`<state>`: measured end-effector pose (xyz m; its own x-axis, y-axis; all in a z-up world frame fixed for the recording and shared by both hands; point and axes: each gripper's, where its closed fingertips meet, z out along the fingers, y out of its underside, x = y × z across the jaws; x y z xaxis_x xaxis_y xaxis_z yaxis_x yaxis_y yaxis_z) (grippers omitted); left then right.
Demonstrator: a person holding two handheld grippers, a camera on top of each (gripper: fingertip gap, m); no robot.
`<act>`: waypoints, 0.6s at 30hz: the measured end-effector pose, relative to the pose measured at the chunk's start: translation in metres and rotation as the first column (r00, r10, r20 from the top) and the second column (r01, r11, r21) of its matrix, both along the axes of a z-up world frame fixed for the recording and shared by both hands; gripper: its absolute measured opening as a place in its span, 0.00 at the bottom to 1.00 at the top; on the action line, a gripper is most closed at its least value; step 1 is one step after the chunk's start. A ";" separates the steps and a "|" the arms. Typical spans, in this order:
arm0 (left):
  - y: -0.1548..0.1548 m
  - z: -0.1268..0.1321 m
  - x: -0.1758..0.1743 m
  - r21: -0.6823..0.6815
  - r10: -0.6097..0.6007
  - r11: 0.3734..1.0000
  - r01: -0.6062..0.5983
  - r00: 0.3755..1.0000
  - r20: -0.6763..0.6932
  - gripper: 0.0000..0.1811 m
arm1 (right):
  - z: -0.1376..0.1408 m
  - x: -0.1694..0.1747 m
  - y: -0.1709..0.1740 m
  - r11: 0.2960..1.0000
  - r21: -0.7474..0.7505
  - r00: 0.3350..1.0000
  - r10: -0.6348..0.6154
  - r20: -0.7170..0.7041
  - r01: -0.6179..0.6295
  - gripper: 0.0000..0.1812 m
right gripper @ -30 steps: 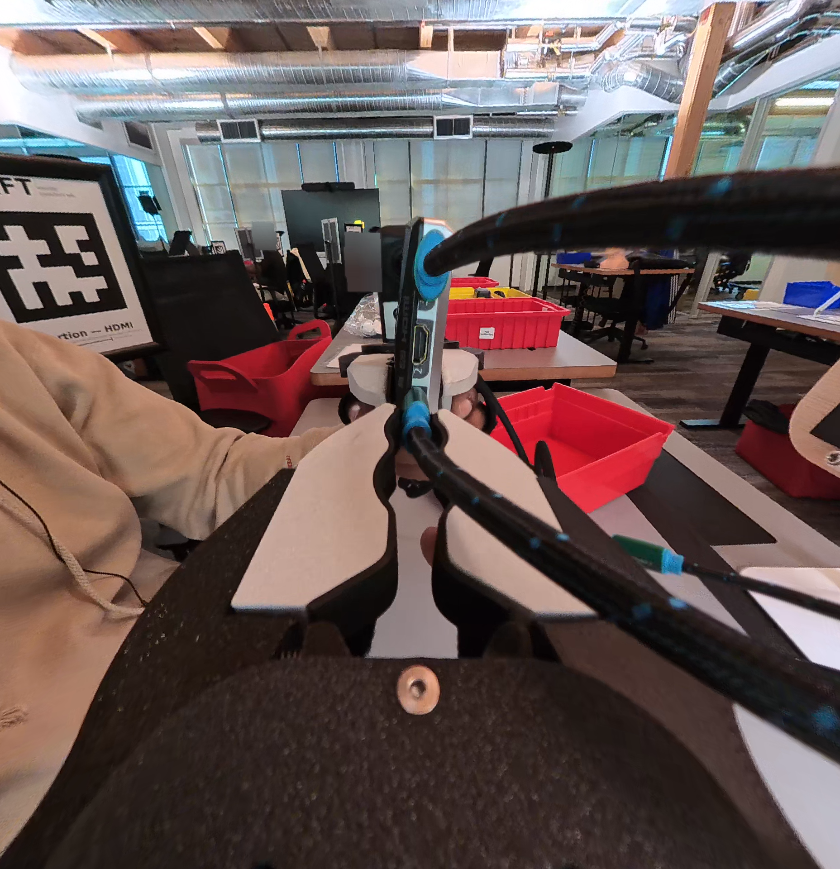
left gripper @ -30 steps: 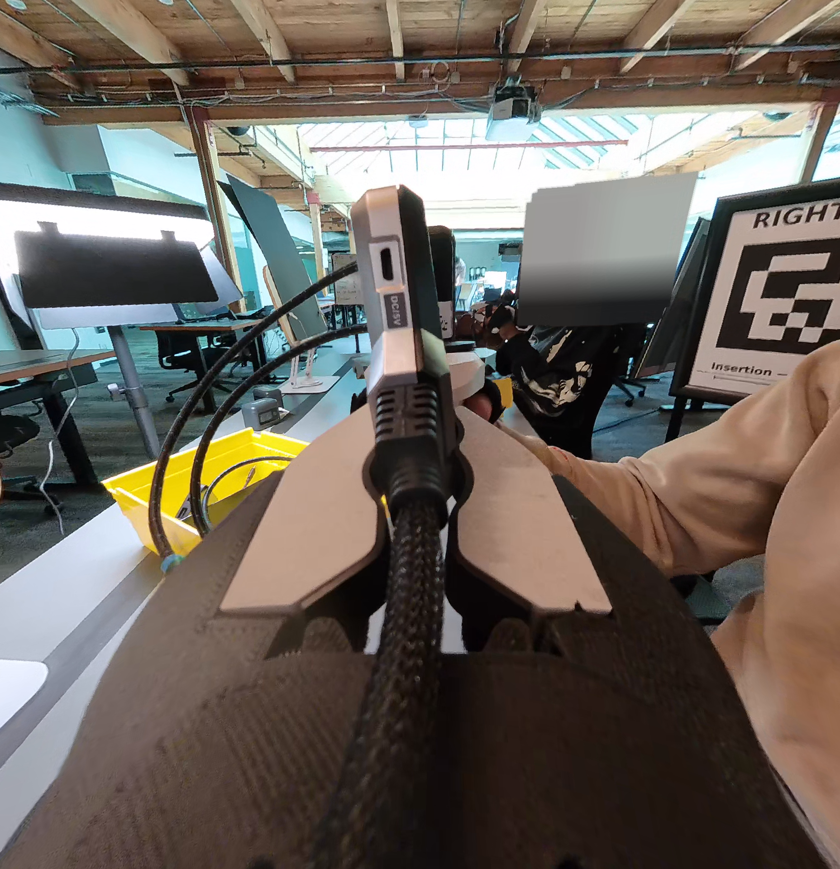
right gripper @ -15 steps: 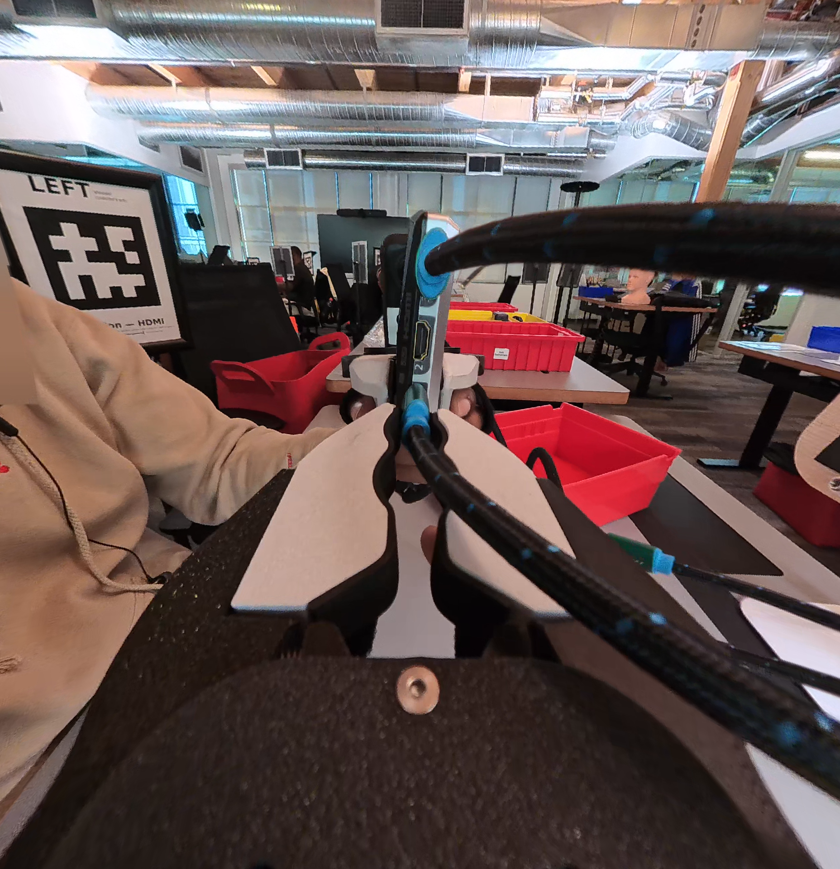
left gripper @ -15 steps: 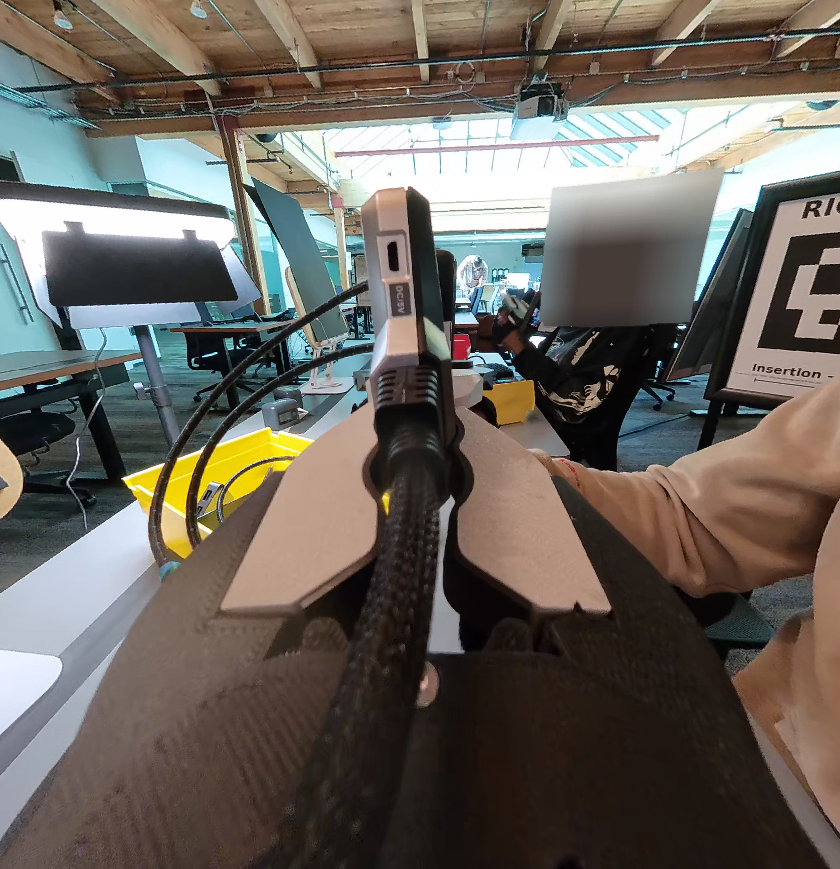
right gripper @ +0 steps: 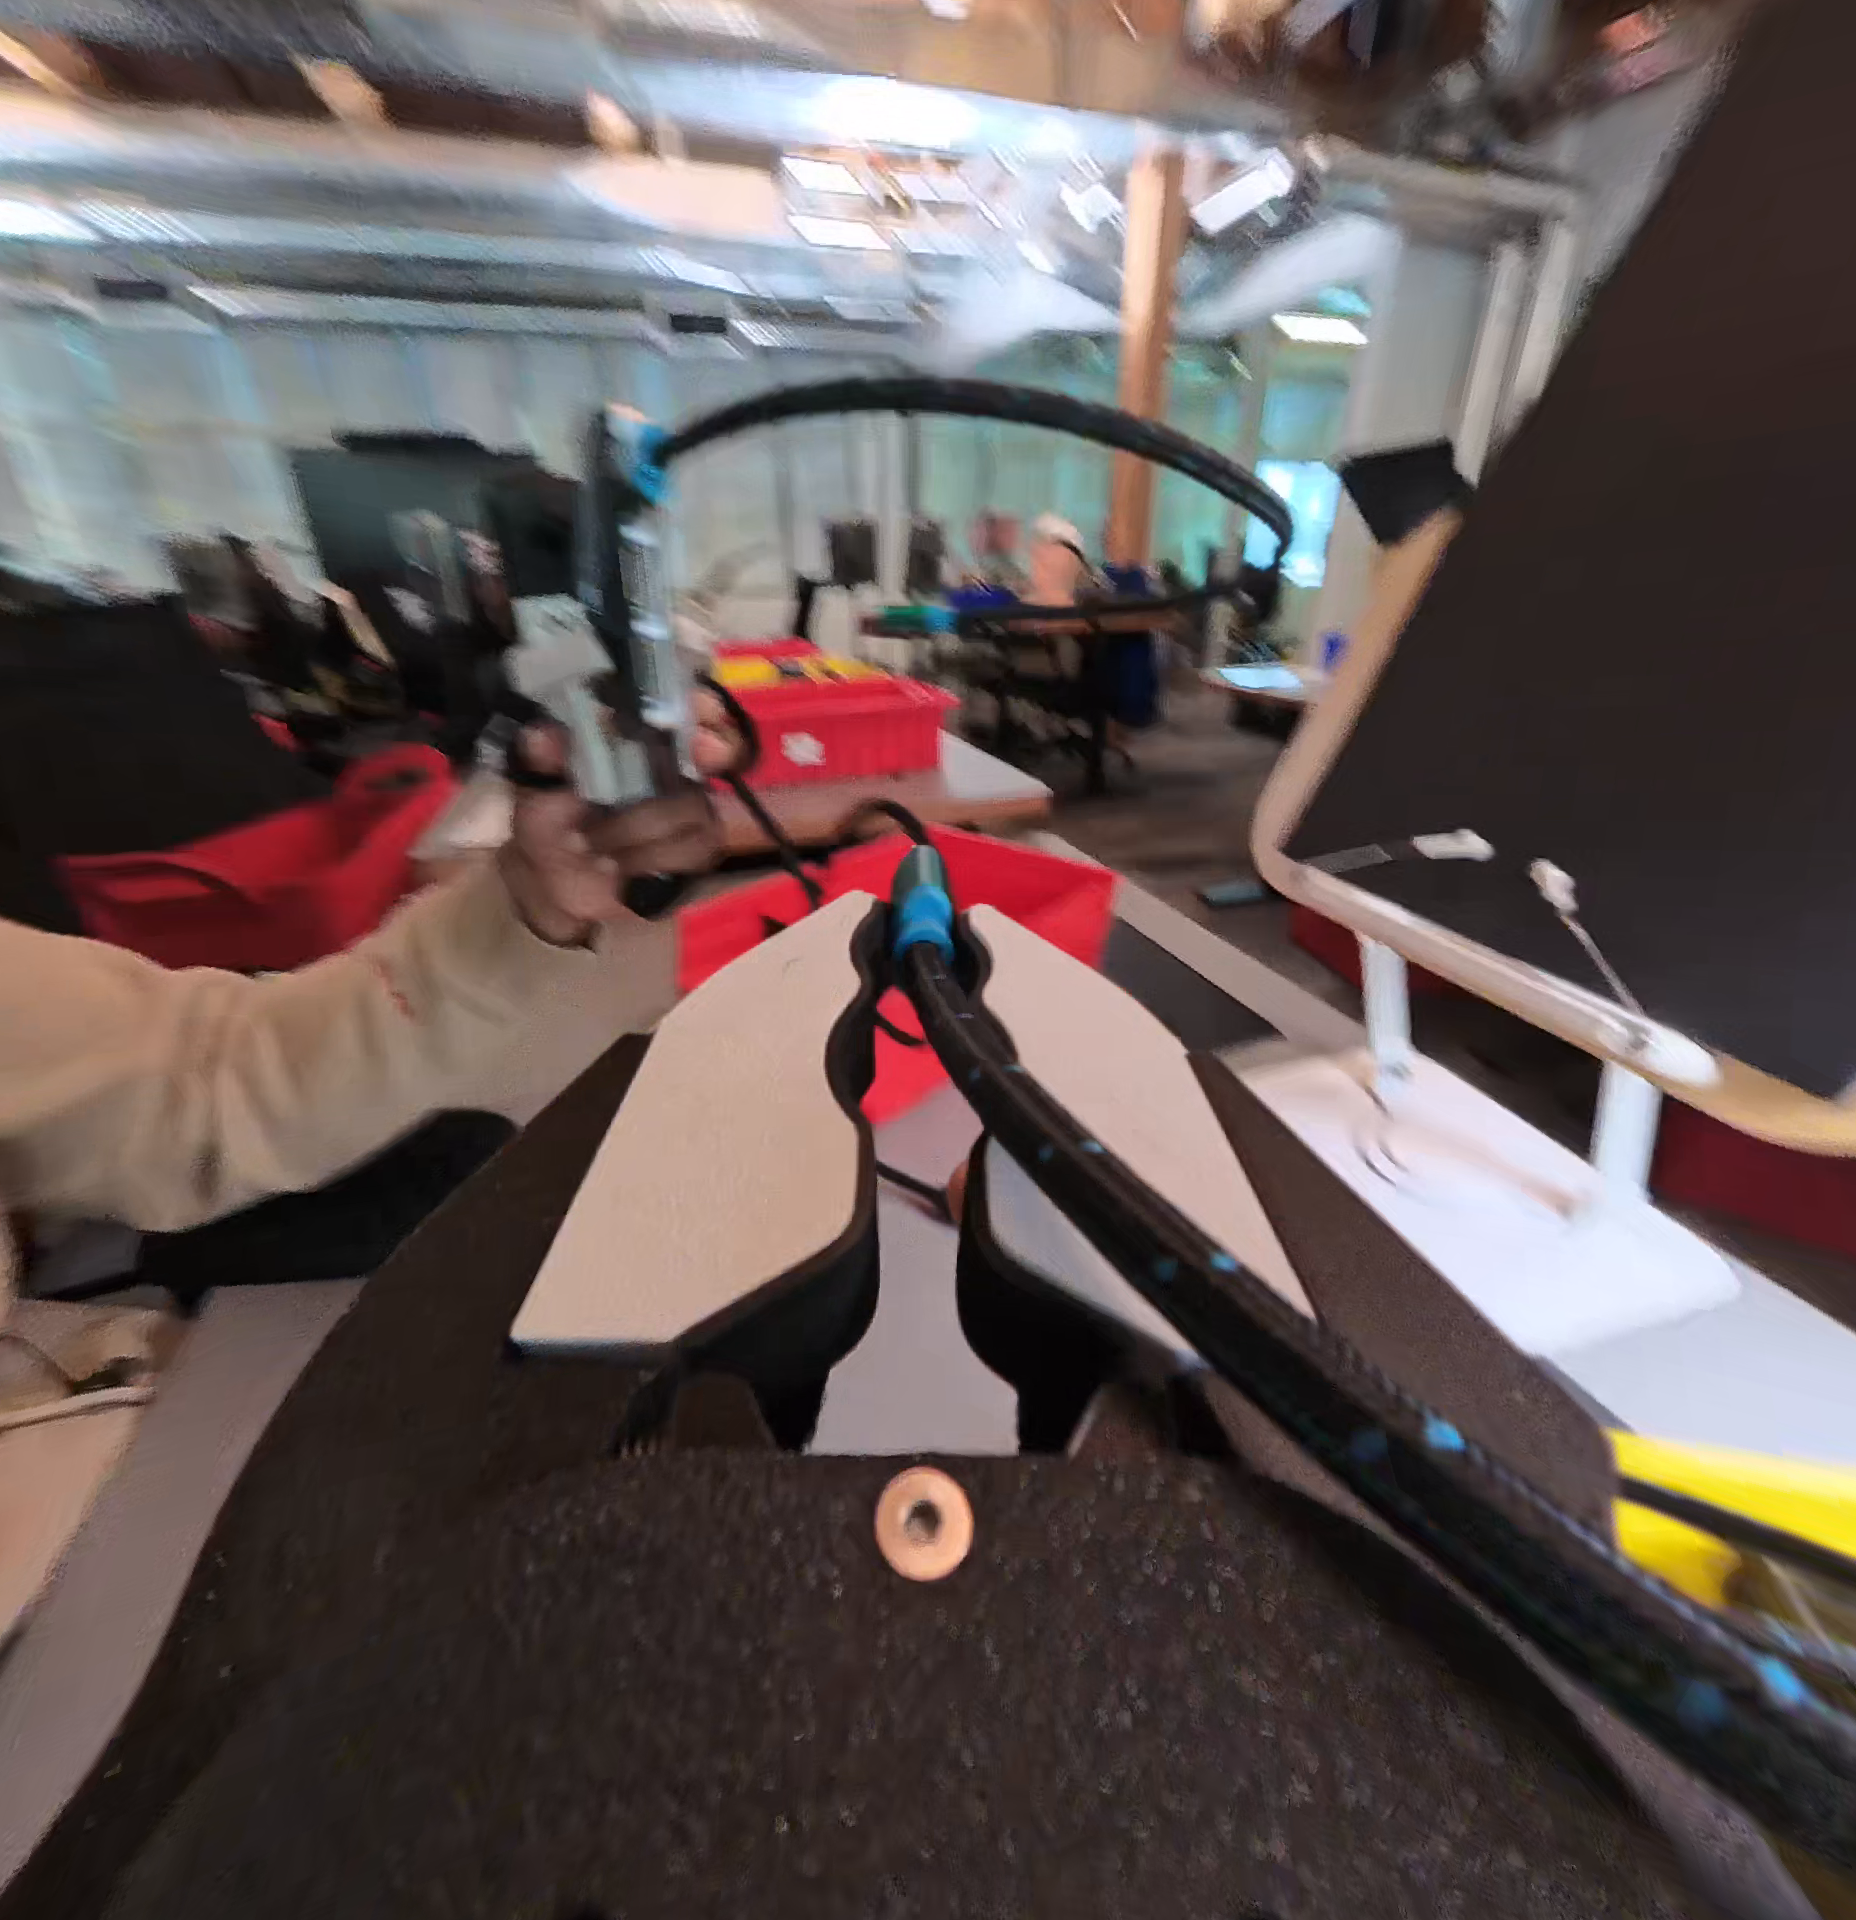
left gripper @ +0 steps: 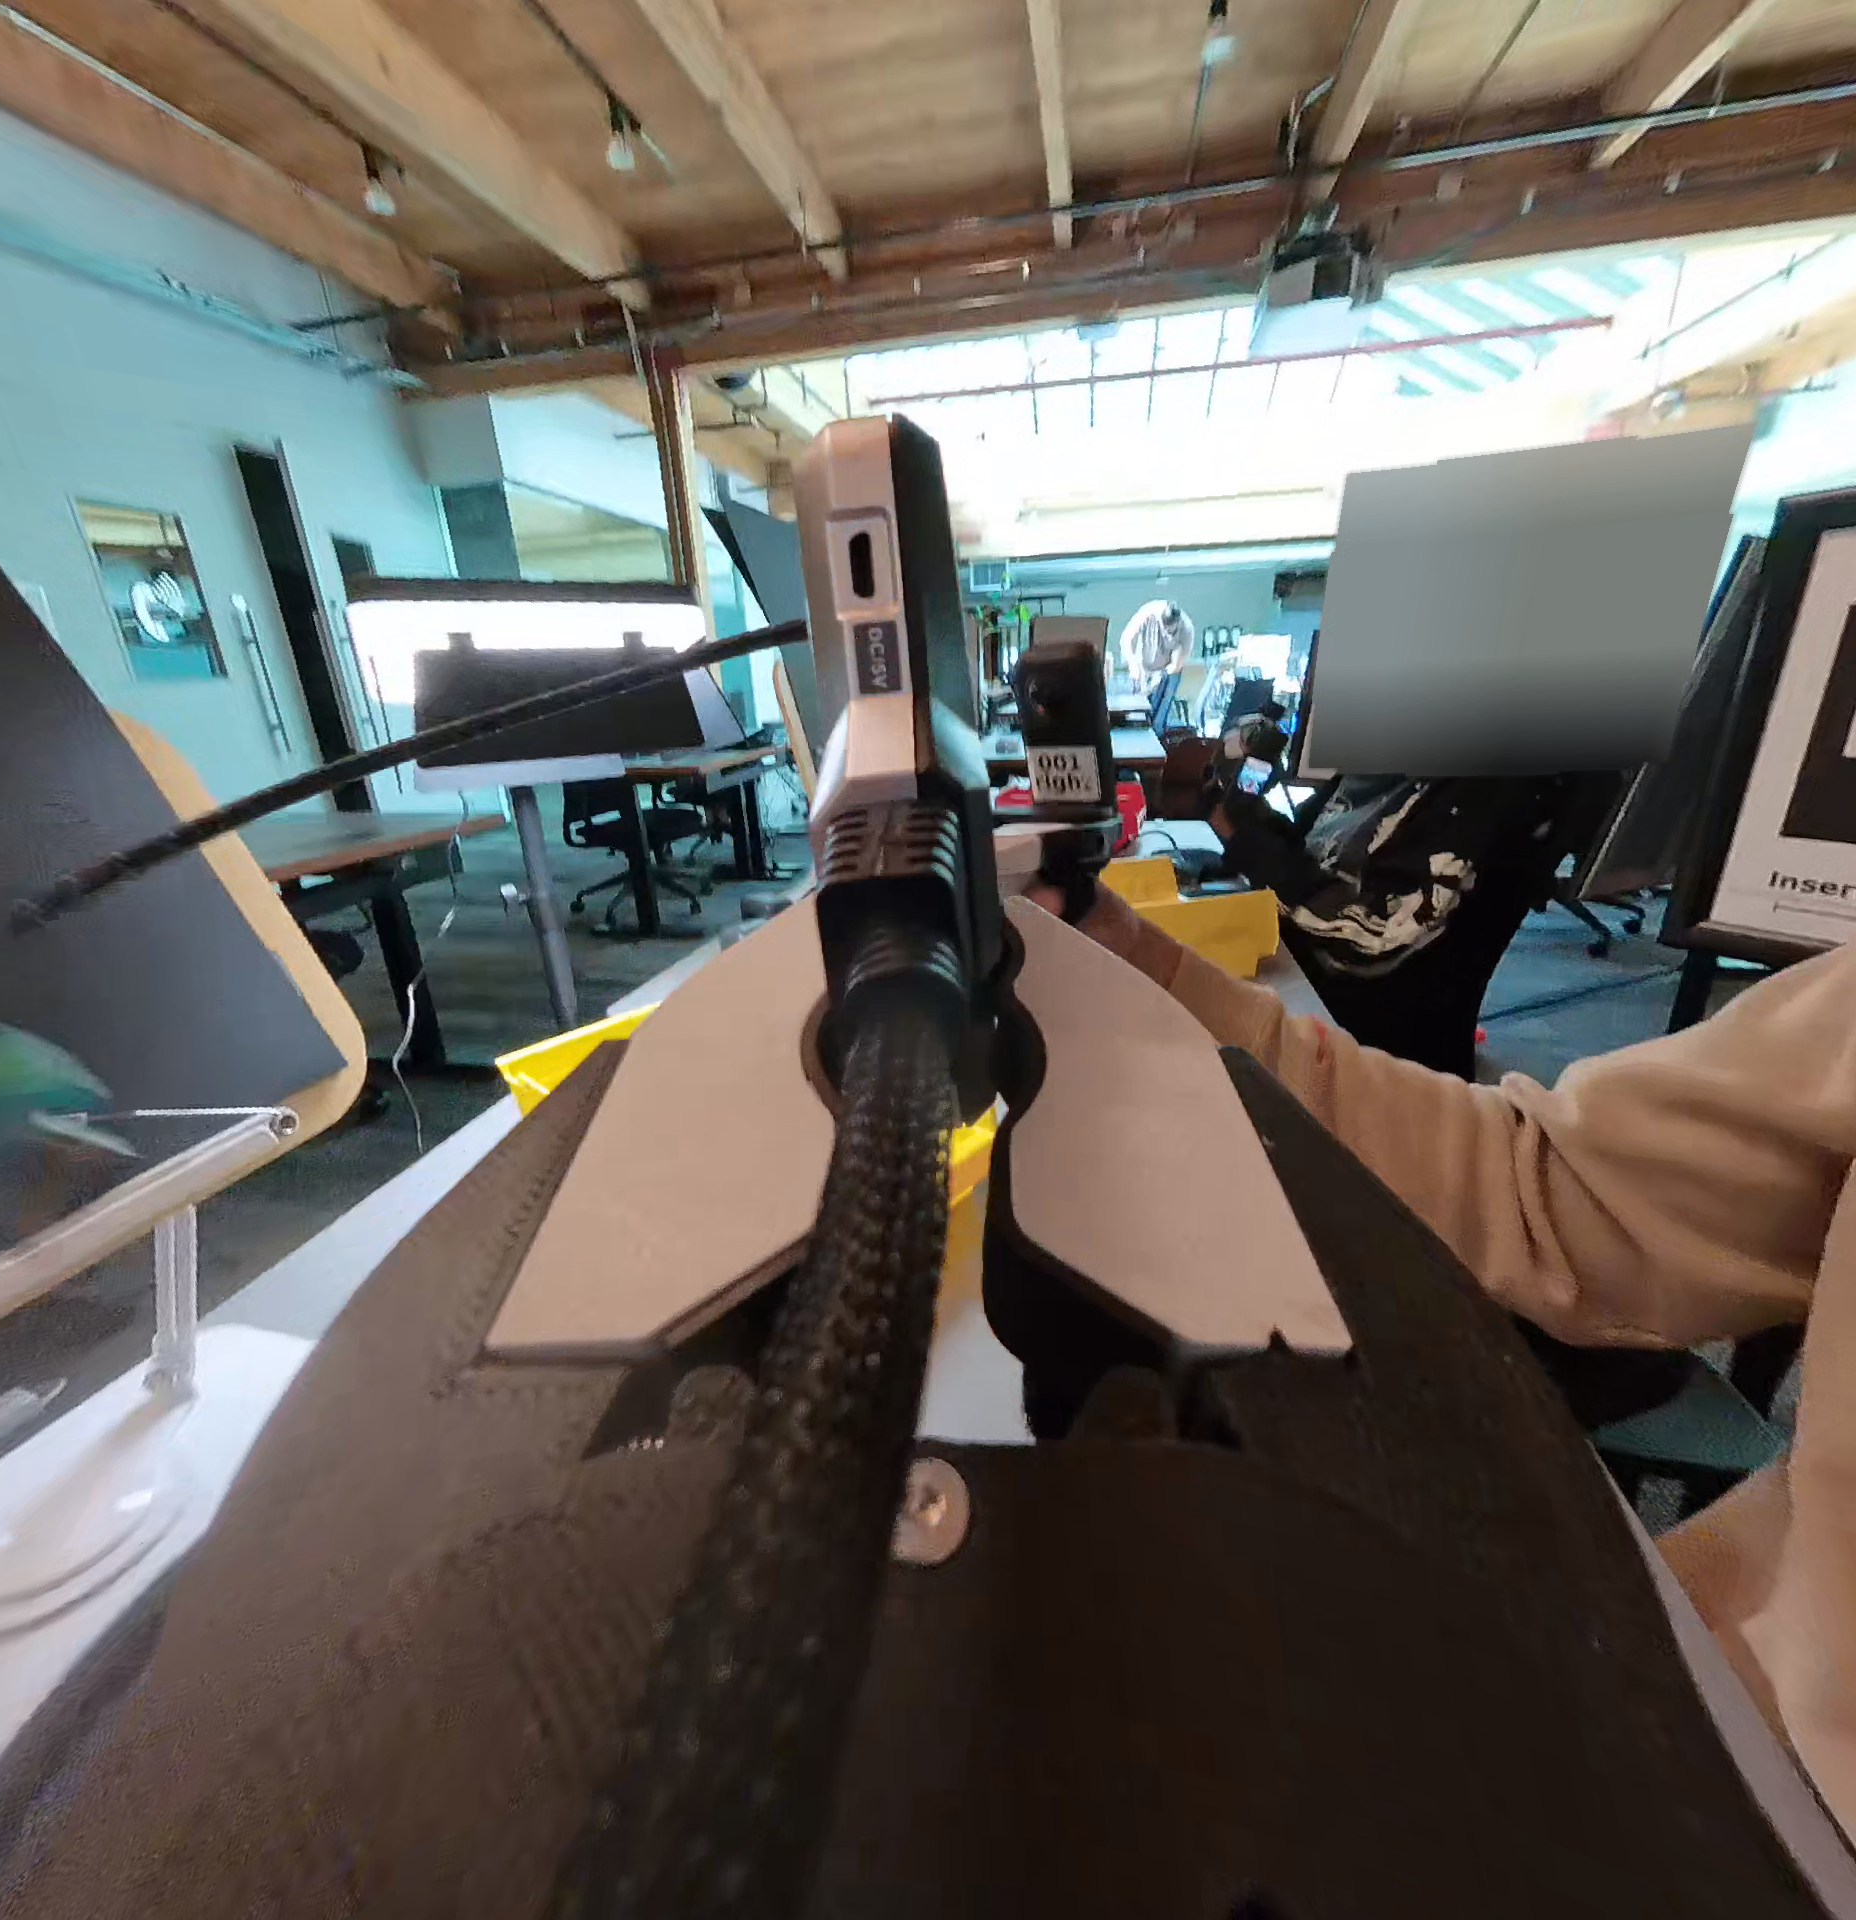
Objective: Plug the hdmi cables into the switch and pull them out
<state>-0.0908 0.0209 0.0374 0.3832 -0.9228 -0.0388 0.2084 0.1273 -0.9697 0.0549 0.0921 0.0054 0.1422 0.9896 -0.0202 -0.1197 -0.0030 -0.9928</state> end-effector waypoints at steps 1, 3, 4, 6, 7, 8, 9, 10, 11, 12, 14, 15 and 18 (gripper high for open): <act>0.000 -0.001 0.000 -0.012 -0.004 1.000 0.004 1.000 -0.014 0.13 | -0.006 0.002 0.007 0.998 -0.008 0.997 -0.056 0.055 0.057 0.06; -0.001 -0.002 0.001 -0.034 -0.015 0.999 0.014 1.000 -0.021 0.13 | -0.019 0.007 0.017 0.988 -0.073 0.980 -0.122 0.159 0.135 0.06; -0.002 -0.003 0.002 -0.048 -0.023 0.999 0.021 0.999 -0.030 0.14 | -0.027 0.012 0.026 0.975 -0.100 0.961 -0.176 0.212 0.200 0.06; 0.000 -0.007 0.005 -0.062 -0.021 0.998 0.017 0.998 -0.053 0.14 | -0.052 0.022 0.041 0.945 -0.103 0.898 -0.256 0.357 0.310 0.06; 0.000 -0.008 0.006 -0.063 -0.018 0.998 0.015 0.998 -0.056 0.14 | -0.066 0.027 0.050 0.925 -0.094 0.854 -0.296 0.428 0.368 0.06; 0.000 -0.008 0.007 -0.064 -0.019 0.998 0.016 0.998 -0.053 0.14 | -0.081 0.031 0.058 0.906 -0.096 0.813 -0.317 0.489 0.412 0.06; 0.001 -0.009 0.007 -0.067 -0.021 0.998 0.017 0.998 -0.052 0.14 | -0.096 0.034 0.065 0.888 -0.102 0.773 -0.327 0.544 0.448 0.06; 0.001 -0.010 0.008 -0.069 -0.019 0.998 0.015 0.998 -0.056 0.13 | -0.109 0.038 0.075 0.864 -0.089 0.722 -0.353 0.596 0.496 0.06; 0.003 -0.011 0.008 -0.071 -0.010 0.997 0.005 0.998 -0.061 0.13 | -0.124 0.042 0.084 0.839 -0.057 0.655 -0.378 0.655 0.541 0.06; 0.004 -0.012 0.008 -0.073 -0.001 0.997 -0.004 0.998 -0.066 0.13 | -0.140 0.046 0.092 0.820 -0.026 0.583 -0.384 0.716 0.572 0.06; 0.005 -0.013 0.010 -0.074 0.002 0.997 -0.007 0.997 -0.074 0.13 | -0.174 0.054 0.103 0.788 0.033 0.429 -0.370 0.824 0.615 0.06; 0.005 -0.014 0.011 -0.078 -0.001 0.997 -0.005 0.997 -0.079 0.13 | -0.190 0.058 0.106 0.774 0.063 0.349 -0.355 0.867 0.629 0.06; 0.006 -0.019 0.013 -0.089 -0.008 0.996 0.000 0.995 -0.096 0.14 | -0.229 0.069 0.111 0.762 0.134 0.155 -0.295 0.943 0.634 0.06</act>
